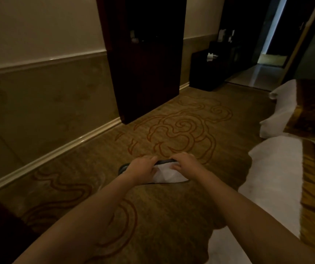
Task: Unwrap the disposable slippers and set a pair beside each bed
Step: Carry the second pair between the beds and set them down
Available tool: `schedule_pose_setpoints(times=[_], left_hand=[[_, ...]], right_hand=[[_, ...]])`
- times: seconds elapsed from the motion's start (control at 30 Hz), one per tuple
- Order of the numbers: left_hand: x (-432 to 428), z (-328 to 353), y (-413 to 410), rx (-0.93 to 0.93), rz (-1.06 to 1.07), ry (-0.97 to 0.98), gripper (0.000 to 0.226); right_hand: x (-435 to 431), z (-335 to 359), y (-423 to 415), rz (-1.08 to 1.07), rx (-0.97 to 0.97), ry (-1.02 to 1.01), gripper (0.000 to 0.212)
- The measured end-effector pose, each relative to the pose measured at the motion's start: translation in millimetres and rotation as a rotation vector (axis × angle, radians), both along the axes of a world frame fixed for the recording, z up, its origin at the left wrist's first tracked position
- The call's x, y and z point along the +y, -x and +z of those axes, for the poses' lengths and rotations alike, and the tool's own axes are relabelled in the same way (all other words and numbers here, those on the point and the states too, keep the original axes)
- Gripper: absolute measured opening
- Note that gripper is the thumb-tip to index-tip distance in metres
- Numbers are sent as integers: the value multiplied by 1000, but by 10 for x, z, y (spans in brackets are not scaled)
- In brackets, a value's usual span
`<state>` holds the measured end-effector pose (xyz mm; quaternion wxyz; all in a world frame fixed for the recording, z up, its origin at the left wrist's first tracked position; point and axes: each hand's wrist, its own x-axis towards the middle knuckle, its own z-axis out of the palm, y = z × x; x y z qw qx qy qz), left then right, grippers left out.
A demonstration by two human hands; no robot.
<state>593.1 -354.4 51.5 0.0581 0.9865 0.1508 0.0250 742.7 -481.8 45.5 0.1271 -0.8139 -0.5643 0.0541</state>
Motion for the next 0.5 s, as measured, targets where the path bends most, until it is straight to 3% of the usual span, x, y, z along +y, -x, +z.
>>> schedule_pose_setpoints(times=[0.5], left_hand=[[1550,-11,-2716,-14,-38,-33,28]], right_hand=[[1524,-10,-2666,-34,-15,13,21]])
